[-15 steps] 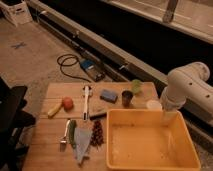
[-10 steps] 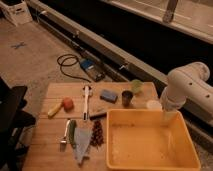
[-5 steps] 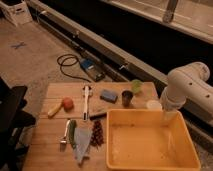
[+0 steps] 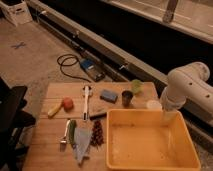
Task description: Place fork in metal cup
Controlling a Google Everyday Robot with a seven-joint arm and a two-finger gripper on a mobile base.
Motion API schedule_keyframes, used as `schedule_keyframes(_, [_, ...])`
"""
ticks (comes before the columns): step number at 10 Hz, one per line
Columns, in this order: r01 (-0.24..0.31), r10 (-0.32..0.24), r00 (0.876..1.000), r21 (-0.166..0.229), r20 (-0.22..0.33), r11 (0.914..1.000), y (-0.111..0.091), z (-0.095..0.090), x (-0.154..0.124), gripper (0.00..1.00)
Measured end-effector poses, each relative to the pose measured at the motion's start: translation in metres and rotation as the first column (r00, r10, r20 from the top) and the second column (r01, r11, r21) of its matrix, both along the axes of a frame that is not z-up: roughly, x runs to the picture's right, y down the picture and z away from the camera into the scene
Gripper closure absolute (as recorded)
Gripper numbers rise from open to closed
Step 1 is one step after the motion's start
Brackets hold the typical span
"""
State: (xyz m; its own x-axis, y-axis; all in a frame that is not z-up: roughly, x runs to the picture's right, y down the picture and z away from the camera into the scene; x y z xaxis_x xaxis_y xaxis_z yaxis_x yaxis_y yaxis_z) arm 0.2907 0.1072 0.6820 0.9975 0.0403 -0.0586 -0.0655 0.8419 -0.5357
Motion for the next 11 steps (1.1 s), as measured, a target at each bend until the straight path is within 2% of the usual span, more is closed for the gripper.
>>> schedule_keyframes(8, [0.0,0.0,1.0,0.002,0.001,1.0,-0.001,0.0,-0.001,0.35])
schedule_keyframes(11, [0.052,-0.055,0.997,0.055,0.049,0.9971,-0.02,-0.007,-0.024,0.35])
